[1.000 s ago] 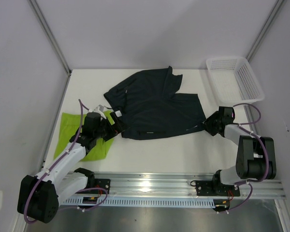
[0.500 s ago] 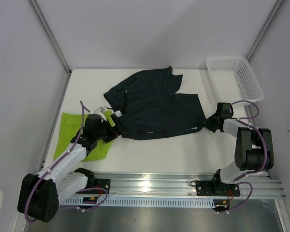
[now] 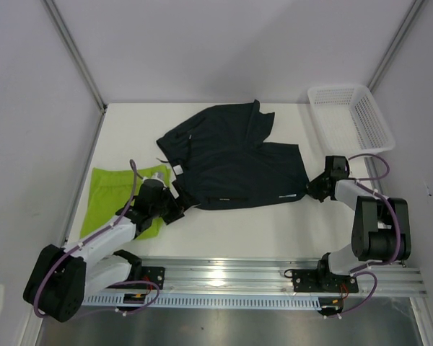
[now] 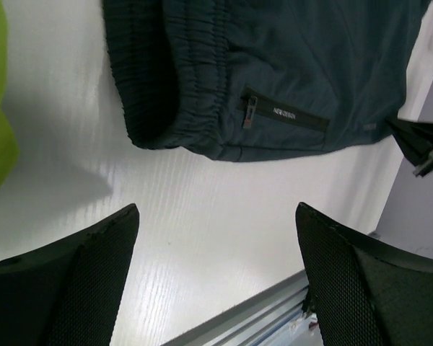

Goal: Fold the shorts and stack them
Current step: Fold the shorts

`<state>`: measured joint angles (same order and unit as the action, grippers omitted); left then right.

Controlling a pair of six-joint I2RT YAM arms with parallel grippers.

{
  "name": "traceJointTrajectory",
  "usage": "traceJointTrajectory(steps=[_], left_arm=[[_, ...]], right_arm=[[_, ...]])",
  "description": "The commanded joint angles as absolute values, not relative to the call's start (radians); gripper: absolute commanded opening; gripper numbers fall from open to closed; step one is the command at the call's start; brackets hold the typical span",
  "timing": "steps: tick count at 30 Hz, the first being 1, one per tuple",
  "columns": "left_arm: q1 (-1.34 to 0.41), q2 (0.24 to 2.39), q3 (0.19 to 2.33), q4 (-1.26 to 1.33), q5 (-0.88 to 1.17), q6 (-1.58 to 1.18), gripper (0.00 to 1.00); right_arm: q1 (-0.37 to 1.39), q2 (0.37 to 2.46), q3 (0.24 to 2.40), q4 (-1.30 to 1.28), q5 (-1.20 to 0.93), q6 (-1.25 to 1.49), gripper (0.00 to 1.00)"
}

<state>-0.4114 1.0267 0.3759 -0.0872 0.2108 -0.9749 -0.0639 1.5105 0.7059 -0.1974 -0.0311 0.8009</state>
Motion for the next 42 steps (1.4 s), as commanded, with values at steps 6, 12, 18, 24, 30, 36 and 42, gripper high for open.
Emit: traceJointTrajectory(steps=[6, 12, 18, 24, 30, 36, 42], left_arm=[[-0.425, 1.100, 0.348, 0.066, 0.006, -1.143, 0.83], [-0.426, 1.264, 0.400, 0.127, -0.075, -1.170, 0.79], [-0.428, 1.385, 0.462, 0.192, -0.063, -1.158, 0.69], [-0.431, 1.413, 0.479, 0.177, -0.045, -1.129, 0.00], [-0.430, 1.231, 0.567, -0.145, -0.095, -1.075, 0.00], [-0.426, 0.975, 0.711, -0.449, -0.135, -1.107, 0.00], [-0.425, 0.905, 0.870, -0.745, -0.100, -1.153, 0.00]], right_arm=[[-0.060, 1.408, 0.654, -0.218, 0.000, 0.856, 0.00], [-0.032, 1.365, 0.635, -0.225, 0.000, 0.873, 0.00], [-0.026, 1.319, 0.615, -0.238, 0.000, 0.870, 0.00], [-0.025, 1.283, 0.612, -0.273, 0.000, 0.874, 0.00], [-0.026, 1.162, 0.653, -0.434, 0.058, 0.864, 0.00], [-0.012, 1.071, 0.793, -0.636, 0.074, 0.859, 0.00], [0.029, 0.991, 0.888, -0.816, 0.112, 0.859, 0.00]])
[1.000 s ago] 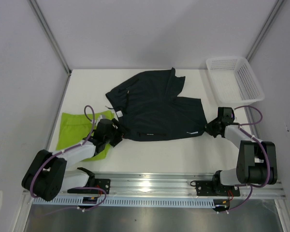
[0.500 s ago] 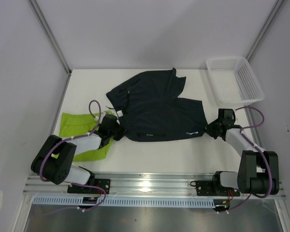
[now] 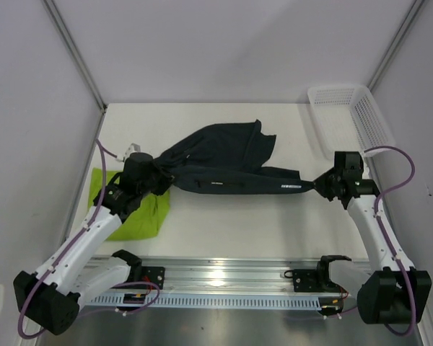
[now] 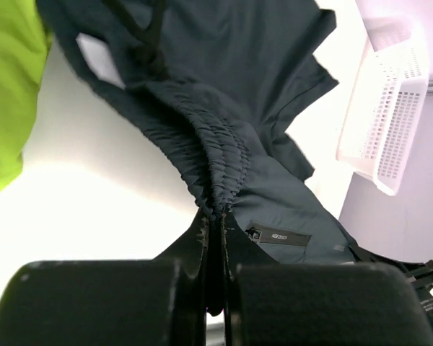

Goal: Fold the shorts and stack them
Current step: Fold the shorts

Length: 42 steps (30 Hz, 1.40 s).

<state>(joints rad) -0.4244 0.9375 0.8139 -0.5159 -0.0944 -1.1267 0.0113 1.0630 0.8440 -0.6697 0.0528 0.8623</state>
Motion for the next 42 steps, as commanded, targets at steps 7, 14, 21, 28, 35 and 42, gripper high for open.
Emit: traceJointTrajectory(steps=[7, 14, 21, 28, 35, 42], left_arm=[[-0.425, 0.784, 0.847, -0.756, -0.070, -1.192, 0.00], [-0.411, 0.851, 0.949, -0.741, -0.114, -1.128, 0.00], [-0.325, 1.040, 1.064, -0.701, -0.064, -1.078, 0.00], [-0.296, 1.239, 1.146, -0.572, -0.009, -1.068, 0.00], [-0.293, 1.480, 1.382, -0.563, 0.041, -1.066, 0.00], [-0.296, 1.641, 1.512, -0.520, 0.084, -1.083, 0.00]], right_arm=[[0.031, 0.816, 0.943, -0.883, 0.123, 0.861, 0.00], [0.028, 0.908, 1.021, -0.801, 0.060, 0.801, 0.00], [0.028, 1.069, 1.120, -0.681, 0.026, 0.785, 0.00], [-0.037, 1.236, 1.208, -0.537, -0.050, 0.773, 0.00], [-0.083, 1.445, 1.393, -0.517, -0.092, 0.753, 0.00], [-0.173, 1.575, 1.494, -0.514, -0.126, 0.744, 0.00]])
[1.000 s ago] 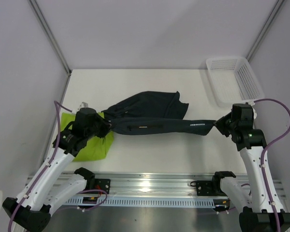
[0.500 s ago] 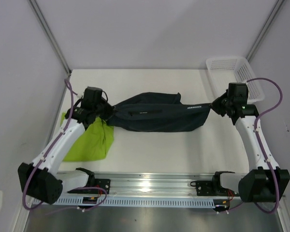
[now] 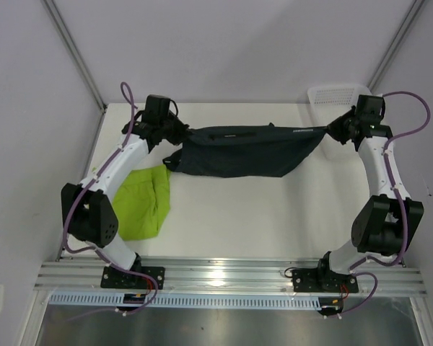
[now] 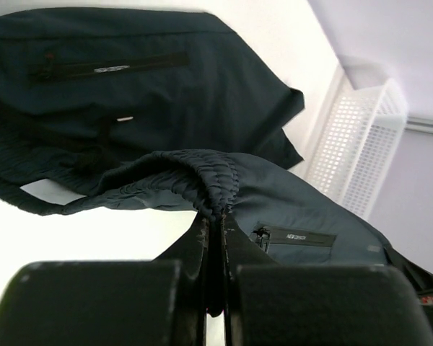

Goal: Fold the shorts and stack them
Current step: Fold the shorts

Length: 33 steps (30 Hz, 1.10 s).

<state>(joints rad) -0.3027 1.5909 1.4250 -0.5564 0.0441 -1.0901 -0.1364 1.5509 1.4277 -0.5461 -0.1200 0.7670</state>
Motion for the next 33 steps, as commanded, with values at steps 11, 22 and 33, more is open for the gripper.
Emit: traceJointTrajectory(steps=[11, 22, 33], left_arm=[[-0.400, 1.514, 1.330, -0.407, 0.077, -1.103, 0.00], [-0.580, 1.254, 0.881, -0.256, 0.035, -1.339, 0.00], [-0.626, 1.005, 0.560, -0.258, 0.017, -1.440, 0.00]], right_arm=[[-0.294, 1.381, 1.359, -0.529, -0.183, 0.719, 0.00], [-0.367, 1.192, 1.172, -0.509, -0.244, 0.620, 0.00], [-0.261, 1.249, 1.232, -0.493, -0.166, 0.601, 0.00]])
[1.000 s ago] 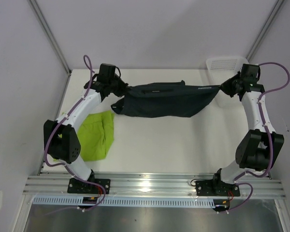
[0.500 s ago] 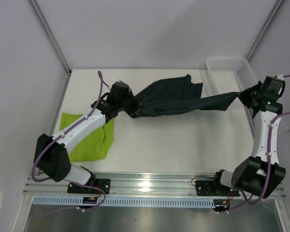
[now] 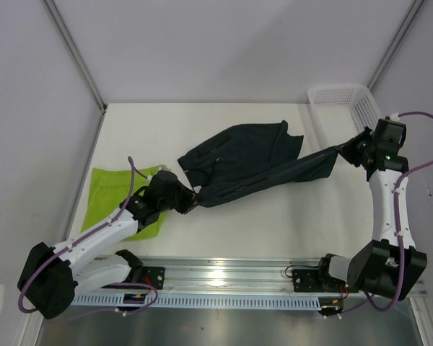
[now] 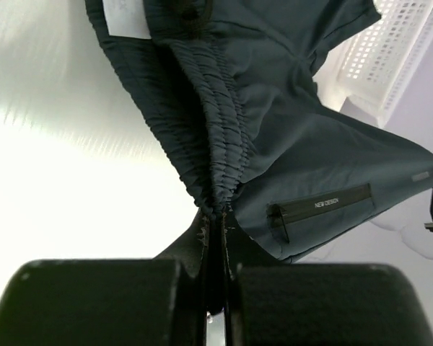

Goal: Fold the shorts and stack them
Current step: Fold the shorts

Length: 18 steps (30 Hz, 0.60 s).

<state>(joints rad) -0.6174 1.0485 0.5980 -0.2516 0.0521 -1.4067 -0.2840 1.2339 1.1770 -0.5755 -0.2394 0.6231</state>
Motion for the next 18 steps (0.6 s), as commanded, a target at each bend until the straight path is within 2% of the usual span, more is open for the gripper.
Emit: traceJointTrajectory(steps=[1, 5, 18], left_arm=[[-0.626, 1.003, 0.560, -0.261, 0.009, -1.442, 0.00], [-0.591, 1.005, 0.587, -0.311, -0.058, -1.425, 0.00], [-0.316, 1.133, 0.753, -0.327, 0.060, -1.396, 0.00]], right_arm=[[-0.247, 1.271, 1.248, -0.486, -0.158, 0.607, 0.00], [-0.163, 1.357, 1.311, -0.457, -0.115, 0.626, 0.00], [-0.034, 1.764, 1.699, -0.431, -0.092, 0.682, 0.00]])
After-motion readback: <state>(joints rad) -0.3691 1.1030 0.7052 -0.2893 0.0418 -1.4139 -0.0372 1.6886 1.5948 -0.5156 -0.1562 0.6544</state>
